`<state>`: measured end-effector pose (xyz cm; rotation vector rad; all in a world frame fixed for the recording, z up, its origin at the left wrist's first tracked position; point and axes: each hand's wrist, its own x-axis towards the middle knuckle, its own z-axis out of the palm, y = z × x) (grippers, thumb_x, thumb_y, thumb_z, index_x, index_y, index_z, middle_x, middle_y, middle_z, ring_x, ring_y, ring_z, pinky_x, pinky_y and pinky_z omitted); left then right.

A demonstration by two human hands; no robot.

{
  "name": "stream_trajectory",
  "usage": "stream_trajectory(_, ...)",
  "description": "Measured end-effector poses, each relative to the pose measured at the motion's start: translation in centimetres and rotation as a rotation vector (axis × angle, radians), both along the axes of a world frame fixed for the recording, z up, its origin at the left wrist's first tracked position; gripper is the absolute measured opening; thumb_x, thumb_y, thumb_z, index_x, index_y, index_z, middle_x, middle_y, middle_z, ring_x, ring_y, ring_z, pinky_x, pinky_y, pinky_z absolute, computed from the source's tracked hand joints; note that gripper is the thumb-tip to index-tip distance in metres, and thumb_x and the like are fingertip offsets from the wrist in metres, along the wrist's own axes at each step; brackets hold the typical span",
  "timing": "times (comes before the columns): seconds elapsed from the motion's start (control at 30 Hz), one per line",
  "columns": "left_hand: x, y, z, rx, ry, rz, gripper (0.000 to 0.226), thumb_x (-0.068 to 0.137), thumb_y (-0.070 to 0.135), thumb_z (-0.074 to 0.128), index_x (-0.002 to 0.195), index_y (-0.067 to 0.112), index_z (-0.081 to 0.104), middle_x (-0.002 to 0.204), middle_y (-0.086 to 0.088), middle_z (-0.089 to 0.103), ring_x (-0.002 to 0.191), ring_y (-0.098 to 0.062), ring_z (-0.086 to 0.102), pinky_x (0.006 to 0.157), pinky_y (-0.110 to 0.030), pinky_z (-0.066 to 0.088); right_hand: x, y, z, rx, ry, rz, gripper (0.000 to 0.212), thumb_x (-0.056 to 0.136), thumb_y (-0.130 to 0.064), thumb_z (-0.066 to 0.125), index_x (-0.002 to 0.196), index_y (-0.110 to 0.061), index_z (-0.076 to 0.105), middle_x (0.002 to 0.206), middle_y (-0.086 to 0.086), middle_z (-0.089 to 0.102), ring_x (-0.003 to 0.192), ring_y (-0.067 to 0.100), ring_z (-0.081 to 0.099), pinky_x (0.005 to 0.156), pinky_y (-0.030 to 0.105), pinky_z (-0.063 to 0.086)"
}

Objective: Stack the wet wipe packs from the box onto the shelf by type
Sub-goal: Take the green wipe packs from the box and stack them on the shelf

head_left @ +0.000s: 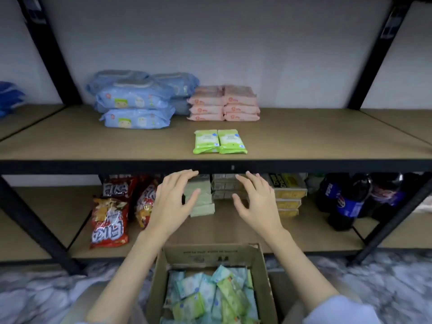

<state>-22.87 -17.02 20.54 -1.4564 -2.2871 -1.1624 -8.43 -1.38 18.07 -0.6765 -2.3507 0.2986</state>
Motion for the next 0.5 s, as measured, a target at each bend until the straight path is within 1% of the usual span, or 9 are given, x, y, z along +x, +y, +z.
stream_trajectory(0.07,1.4,-1.0,-3.8,-0.095,-0.084,0.000,0.048,0.086,0.050,0.040,0.127,0.025,0.050,0.127,0.006,0.051,0.121,-0.014,0.040,0.102,-0.036,0.034,1.1,-1.3,-3.1,-0.134,-0.131,0.022,0.044,0.091,-0.031,0.052,0.133,-0.020,0.049,0.137,0.008,0.049,0.130,0.030,0.040,0.105,0.042,0.032)
stream_trajectory(0.13,2.6,-1.6,-8.1,-0.272,-0.199,0.012,0.041,0.092,0.039,0.048,0.130,0.025,0.046,0.128,0.002,0.050,0.122,-0.019,0.041,0.102,-0.038,0.034,2.0,-2.3,-6.4,-0.228,-0.278,0.038,0.045,0.093,-0.028,0.050,0.137,-0.021,0.043,0.135,0.006,0.049,0.127,0.027,0.040,0.102,0.037,0.033)
stream_trajectory(0.23,3.4,-2.4,-14.8,-0.562,-0.348,0.017,0.042,0.092,0.030,0.053,0.133,0.023,0.043,0.132,-0.003,0.050,0.123,-0.024,0.043,0.099,-0.033,0.036,3.2,-3.5,-11.5,-0.418,-0.514,0.026,0.048,0.094,-0.029,0.048,0.139,-0.020,0.037,0.132,0.009,0.049,0.123,0.030,0.040,0.098,0.037,0.037)
stream_trajectory(0.3,3.6,-2.9,-18.7,-0.697,-0.463,0.015,0.044,0.092,0.028,0.054,0.133,0.020,0.042,0.134,-0.007,0.050,0.124,-0.026,0.045,0.098,-0.033,0.039,4.1,-4.1,-15.1,-0.518,-0.632,0.010,0.047,0.094,-0.030,0.049,0.138,-0.019,0.037,0.132,0.012,0.050,0.122,0.032,0.043,0.095,0.038,0.043)
stream_trajectory(0.4,3.7,-4.4,-23.6,-0.759,-0.633,0.064,0.041,0.090,0.020,0.057,0.129,0.011,0.047,0.127,-0.011,0.055,0.117,-0.026,0.052,0.094,-0.030,0.041,5.7,-5.1,-19.6,-0.649,-0.729,-0.020,0.048,0.091,-0.025,0.052,0.137,-0.020,0.039,0.129,0.016,0.054,0.117,0.033,0.051,0.091,0.035,0.046)
stream_trajectory(0.5,3.6,-6.0,-27.9,-0.820,-0.719,0.099,0.040,0.089,0.016,0.058,0.127,0.010,0.049,0.124,-0.017,0.056,0.112,-0.031,0.055,0.090,-0.034,0.045,6.6,-5.1,-23.1,-0.736,-0.815,-0.044,0.051,0.091,-0.021,0.052,0.140,-0.020,0.035,0.131,0.016,0.051,0.117,0.031,0.052,0.091,0.032,0.044)
